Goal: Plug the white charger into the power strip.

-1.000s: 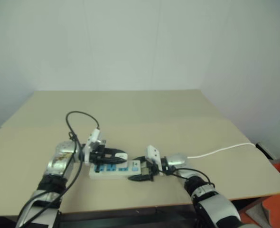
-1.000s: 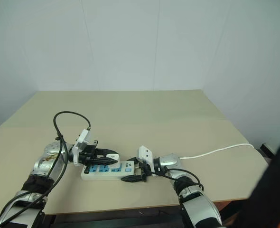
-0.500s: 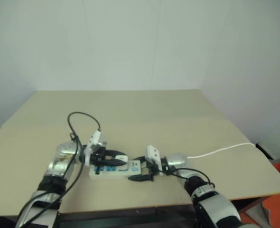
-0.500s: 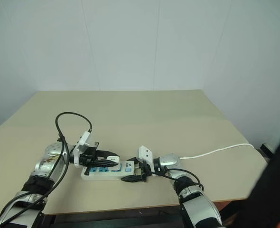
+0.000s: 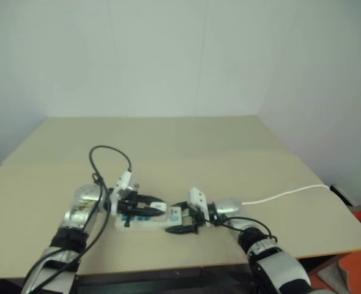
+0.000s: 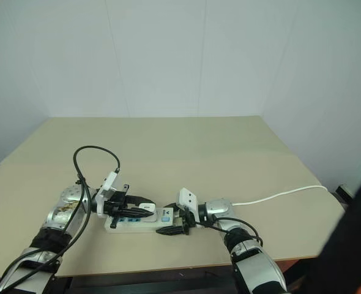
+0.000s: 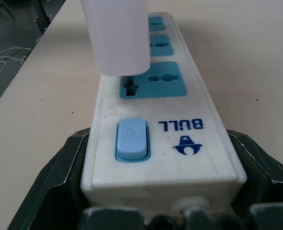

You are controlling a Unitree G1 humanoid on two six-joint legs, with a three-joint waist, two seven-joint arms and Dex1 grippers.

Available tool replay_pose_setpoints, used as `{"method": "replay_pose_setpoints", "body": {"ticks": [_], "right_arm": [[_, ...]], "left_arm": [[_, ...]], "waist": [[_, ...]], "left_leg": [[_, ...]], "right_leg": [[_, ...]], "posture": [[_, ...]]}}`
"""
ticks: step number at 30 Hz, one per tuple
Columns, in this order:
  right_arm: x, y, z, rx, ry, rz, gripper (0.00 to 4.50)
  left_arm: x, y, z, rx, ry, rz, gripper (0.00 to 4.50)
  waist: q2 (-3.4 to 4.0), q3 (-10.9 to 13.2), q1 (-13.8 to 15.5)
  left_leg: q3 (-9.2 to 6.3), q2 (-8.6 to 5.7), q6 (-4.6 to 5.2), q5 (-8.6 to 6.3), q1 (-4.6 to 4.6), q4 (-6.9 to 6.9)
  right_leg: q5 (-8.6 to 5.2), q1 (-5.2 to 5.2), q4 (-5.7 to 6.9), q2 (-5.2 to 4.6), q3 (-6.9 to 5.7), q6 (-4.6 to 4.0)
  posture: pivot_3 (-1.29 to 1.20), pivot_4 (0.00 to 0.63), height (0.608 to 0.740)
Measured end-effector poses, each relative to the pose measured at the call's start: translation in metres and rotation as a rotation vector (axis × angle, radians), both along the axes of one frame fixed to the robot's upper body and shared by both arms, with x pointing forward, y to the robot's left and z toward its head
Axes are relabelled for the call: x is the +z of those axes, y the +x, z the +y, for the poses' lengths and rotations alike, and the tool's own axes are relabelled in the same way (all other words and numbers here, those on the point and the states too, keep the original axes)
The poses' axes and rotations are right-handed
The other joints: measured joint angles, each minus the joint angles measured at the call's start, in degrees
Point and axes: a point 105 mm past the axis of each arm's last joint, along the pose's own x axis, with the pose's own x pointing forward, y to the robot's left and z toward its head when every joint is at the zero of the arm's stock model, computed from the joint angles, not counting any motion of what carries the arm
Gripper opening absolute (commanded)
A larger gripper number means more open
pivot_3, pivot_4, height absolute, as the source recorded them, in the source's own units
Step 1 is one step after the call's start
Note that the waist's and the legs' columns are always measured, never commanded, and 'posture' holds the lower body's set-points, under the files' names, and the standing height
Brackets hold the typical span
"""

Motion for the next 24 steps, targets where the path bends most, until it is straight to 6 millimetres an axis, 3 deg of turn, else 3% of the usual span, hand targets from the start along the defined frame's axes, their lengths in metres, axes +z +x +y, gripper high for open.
{"method": "replay_pose_setpoints", "body": {"ticks": [22, 24], "right_arm": [[-0.002, 0.0, 0.001, -0.002, -0.01, 0.003, 3.41], [-0.002, 0.0, 0.001, -0.003, -0.012, 0.003, 3.41]], "left_arm": [[-0.015, 0.004, 0.003, 0.026, 0.005, 0.017, 1.04], [-0.016, 0.004, 0.003, 0.025, 0.017, 0.034, 1.77]], "waist": [[0.21, -0.1, 0.0], [0.28, -0.2, 0.0]], "left_leg": [[0.0, 0.0, 0.0, 0.0, 0.2, -0.09], [0.0, 0.0, 0.0, 0.0, 0.21, -0.08]], "right_leg": [[-0.09, 0.12, 0.0, 0.0, 0.01, -0.16], [-0.1, 0.14, 0.0, 0.0, 0.01, -0.15]], "posture": [[0.0, 0.15, 0.74], [0.0, 0.15, 0.74]]}}
